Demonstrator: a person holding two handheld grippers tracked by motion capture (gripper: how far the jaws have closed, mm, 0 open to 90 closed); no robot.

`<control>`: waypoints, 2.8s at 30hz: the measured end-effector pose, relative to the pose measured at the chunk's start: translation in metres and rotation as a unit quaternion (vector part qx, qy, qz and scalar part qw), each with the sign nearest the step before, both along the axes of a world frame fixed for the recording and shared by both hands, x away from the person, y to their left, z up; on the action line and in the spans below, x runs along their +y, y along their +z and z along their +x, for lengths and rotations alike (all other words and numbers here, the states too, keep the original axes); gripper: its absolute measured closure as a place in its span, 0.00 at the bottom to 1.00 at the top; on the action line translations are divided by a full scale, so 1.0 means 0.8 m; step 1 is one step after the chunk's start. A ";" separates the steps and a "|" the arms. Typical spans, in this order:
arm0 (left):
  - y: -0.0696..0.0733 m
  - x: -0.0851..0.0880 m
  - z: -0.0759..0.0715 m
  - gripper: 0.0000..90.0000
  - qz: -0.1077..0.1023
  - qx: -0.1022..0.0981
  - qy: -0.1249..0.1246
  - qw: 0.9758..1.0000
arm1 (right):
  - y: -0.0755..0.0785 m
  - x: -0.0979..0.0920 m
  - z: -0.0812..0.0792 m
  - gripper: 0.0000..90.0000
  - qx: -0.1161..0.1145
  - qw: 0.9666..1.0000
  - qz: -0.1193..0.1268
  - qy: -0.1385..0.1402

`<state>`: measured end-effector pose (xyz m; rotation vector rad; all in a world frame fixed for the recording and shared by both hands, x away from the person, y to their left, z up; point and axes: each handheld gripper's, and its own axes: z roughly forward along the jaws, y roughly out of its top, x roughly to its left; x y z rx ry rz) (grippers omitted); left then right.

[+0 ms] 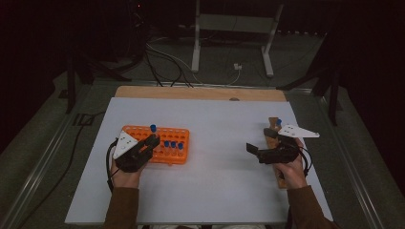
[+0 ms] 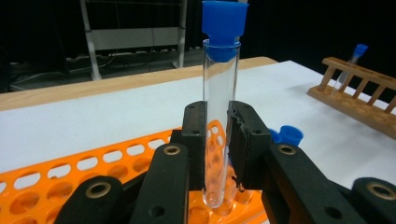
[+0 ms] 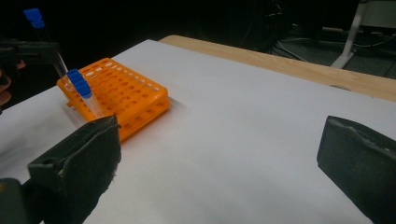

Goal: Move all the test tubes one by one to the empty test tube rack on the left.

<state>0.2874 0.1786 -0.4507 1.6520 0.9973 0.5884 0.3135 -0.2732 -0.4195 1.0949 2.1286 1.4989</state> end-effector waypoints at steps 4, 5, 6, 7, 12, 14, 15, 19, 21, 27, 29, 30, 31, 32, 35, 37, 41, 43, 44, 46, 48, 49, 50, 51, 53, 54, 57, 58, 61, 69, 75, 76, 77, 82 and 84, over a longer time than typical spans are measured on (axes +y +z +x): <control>-0.006 0.001 0.003 0.86 0.007 0.005 0.004 1.000 | 0.000 0.000 0.000 0.00 0.000 1.000 0.001 0.001; -0.008 0.000 0.004 0.86 0.007 0.006 0.004 1.000 | 0.000 0.000 0.000 0.00 0.000 1.000 0.001 0.001; -0.010 0.000 0.005 0.86 0.010 0.008 0.005 1.000 | 0.000 0.000 0.000 0.00 0.000 1.000 0.001 0.001; -0.011 0.000 0.005 0.86 0.011 0.009 0.005 1.000 | 0.000 0.000 0.000 0.00 0.000 1.000 0.001 0.001; -0.018 0.002 0.008 0.86 0.018 0.017 0.011 1.000 | 0.000 0.000 0.000 0.00 0.000 1.000 0.002 0.002; -0.023 0.001 0.009 0.86 0.021 0.022 0.014 0.999 | 0.000 0.000 -0.001 0.00 -0.001 1.000 0.002 0.002; -0.024 0.001 0.010 0.86 0.022 0.024 0.014 0.999 | 0.000 0.001 -0.001 0.00 -0.001 1.000 0.003 0.003; -0.028 0.000 0.011 0.86 0.023 0.027 0.014 0.999 | 0.000 0.001 -0.001 0.00 -0.001 1.000 0.003 0.003; -0.028 0.000 0.011 0.86 0.023 0.026 0.013 0.999 | -0.001 0.001 -0.001 0.00 0.000 1.000 0.003 0.004; -0.029 -0.002 0.009 0.86 0.020 0.026 0.006 0.999 | -0.002 0.003 0.000 0.00 0.000 1.000 0.002 0.005; -0.032 -0.004 0.010 0.86 0.028 0.029 0.002 0.999 | -0.002 0.003 0.000 0.00 0.002 1.000 0.002 0.005; -0.034 -0.007 0.010 0.86 0.038 0.033 0.001 0.999 | -0.003 0.003 0.000 0.00 0.001 1.000 0.001 0.006; -0.035 -0.008 0.011 0.86 0.045 0.038 -0.001 0.998 | -0.003 0.003 0.000 0.00 0.001 1.000 0.001 0.006; -0.037 -0.009 0.011 0.86 0.048 0.042 -0.001 0.998 | -0.003 0.003 0.000 0.00 0.001 1.000 0.002 0.006; -0.041 -0.013 0.011 0.86 0.078 0.058 -0.002 0.995 | -0.002 0.002 0.000 0.00 0.000 1.000 0.003 0.006; -0.045 -0.015 0.011 0.86 0.091 0.071 -0.005 0.993 | -0.002 0.001 0.000 0.00 0.001 1.000 0.004 0.006; -0.046 -0.016 0.011 0.87 0.102 0.079 -0.007 0.992 | -0.002 0.001 -0.001 0.00 0.000 1.000 0.004 0.006; -0.047 -0.017 0.011 0.87 0.107 0.083 -0.007 0.991 | -0.002 0.001 -0.001 0.00 0.000 1.000 0.003 0.007; -0.048 -0.018 0.011 0.87 0.113 0.087 -0.007 0.990 | -0.002 0.001 -0.001 0.00 0.000 1.000 0.004 0.007; -0.051 -0.020 0.012 0.87 0.124 0.094 -0.010 0.988 | -0.002 0.002 -0.001 0.00 0.001 1.000 0.004 0.007; -0.052 -0.019 0.013 0.87 0.119 0.095 -0.009 0.988 | -0.002 0.003 0.000 0.00 0.001 1.000 0.004 0.008; -0.052 -0.019 0.012 0.87 0.119 0.096 -0.009 0.988 | -0.002 0.003 0.000 0.00 0.001 1.000 0.004 0.008; -0.052 -0.019 0.013 0.87 0.118 0.097 -0.009 0.988 | -0.003 0.003 0.000 0.00 0.001 1.000 0.003 0.008; -0.052 -0.019 0.012 0.87 0.117 0.098 -0.009 0.988 | -0.003 0.003 0.000 0.00 0.001 1.000 0.002 0.008; -0.052 -0.018 0.013 0.86 0.115 0.098 -0.009 0.988 | -0.004 0.004 0.001 0.00 0.004 1.000 0.002 0.008; -0.052 -0.018 0.013 0.86 0.112 0.099 -0.009 0.989 | -0.004 0.004 0.001 0.00 0.004 1.000 0.001 0.009; -0.053 -0.017 0.013 0.86 0.107 0.098 -0.008 0.989 | -0.004 0.005 0.001 0.00 0.003 1.000 0.000 0.009; -0.053 -0.016 0.013 0.85 0.102 0.102 -0.011 0.990 | -0.004 0.005 0.001 0.00 0.003 1.000 0.000 0.009; -0.052 -0.014 0.013 0.80 0.089 0.100 -0.016 0.991 | -0.003 0.002 0.001 0.00 0.001 1.000 0.002 0.006; -0.039 0.003 0.005 0.64 0.030 0.082 -0.011 0.996 | 0.003 -0.004 0.003 0.00 -0.004 1.000 -0.004 -0.006; -0.036 0.015 -0.001 0.55 0.013 0.074 -0.004 0.997 | 0.009 -0.014 0.008 0.00 -0.017 0.999 -0.025 -0.027; -0.035 0.016 -0.002 0.50 0.010 0.074 -0.001 0.997 | 0.009 -0.016 0.009 0.00 -0.016 0.999 -0.027 -0.030; -0.034 0.018 -0.003 0.46 0.008 0.073 0.003 0.997 | 0.009 -0.019 0.011 0.00 -0.016 0.999 -0.028 -0.034; -0.029 0.021 -0.007 0.19 0.012 0.062 0.033 0.997 | 0.009 -0.035 0.021 0.00 -0.019 0.997 -0.032 -0.061; -0.029 0.022 -0.006 0.12 0.012 0.064 0.037 0.997 | 0.010 -0.044 0.025 0.00 -0.019 0.997 -0.026 -0.074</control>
